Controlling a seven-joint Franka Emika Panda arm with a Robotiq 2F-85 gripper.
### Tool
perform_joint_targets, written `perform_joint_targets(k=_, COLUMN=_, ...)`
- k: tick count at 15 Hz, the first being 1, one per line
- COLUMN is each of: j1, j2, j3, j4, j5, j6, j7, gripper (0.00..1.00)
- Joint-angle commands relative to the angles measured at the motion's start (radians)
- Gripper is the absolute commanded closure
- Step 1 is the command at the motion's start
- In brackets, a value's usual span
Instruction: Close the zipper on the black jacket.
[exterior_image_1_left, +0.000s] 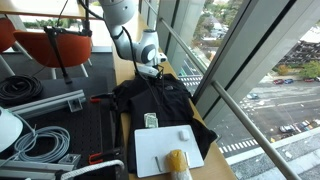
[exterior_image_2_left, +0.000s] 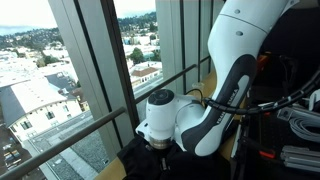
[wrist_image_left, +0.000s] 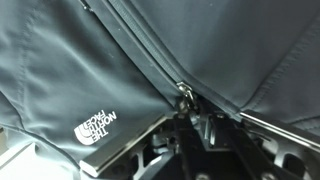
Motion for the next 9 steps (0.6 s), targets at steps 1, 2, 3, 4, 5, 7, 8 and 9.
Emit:
perform_joint_targets(k=1, j1=0.031, j2=0.047, j3=0.000, j4=0.079, j5=-0.029, j6=0.001, j7=0.030, gripper=0.96)
perform_joint_targets(k=2, j1=0.036, j2=0.053, j3=0.001, j4=0.089, j5=-0.028, j6=-0.001, j7=0.028, gripper=0.96)
perform_joint_targets(k=3, j1=0.043, j2=0.060, j3=0.002, j4=0.100, j5=-0.027, j6=-0.003, j7=0.027, gripper=0.96)
perform_joint_targets(k=4, j1=0.048, j2=0.063, j3=0.002, j4=0.112, j5=-0.026, j6=-0.005, j7=0.025, gripper=0.96)
perform_joint_targets(k=5, j1=0.054, j2=0.066, j3=0.003, j4=0.122, j5=-0.025, j6=-0.009, j7=0.024, gripper=0.96)
perform_joint_targets(k=7, j1=0.065, j2=0.072, j3=0.002, j4=0.142, j5=-0.025, j6=-0.012, j7=0.022, gripper=0.96)
perform_joint_targets(k=8, j1=0.070, j2=0.073, j3=0.001, j4=0.151, j5=-0.025, j6=-0.013, j7=0.021, gripper=0.96)
perform_joint_targets(k=9, j1=0.074, j2=0.074, j3=0.001, j4=0.157, j5=-0.026, j6=-0.014, j7=0.021, gripper=0.96)
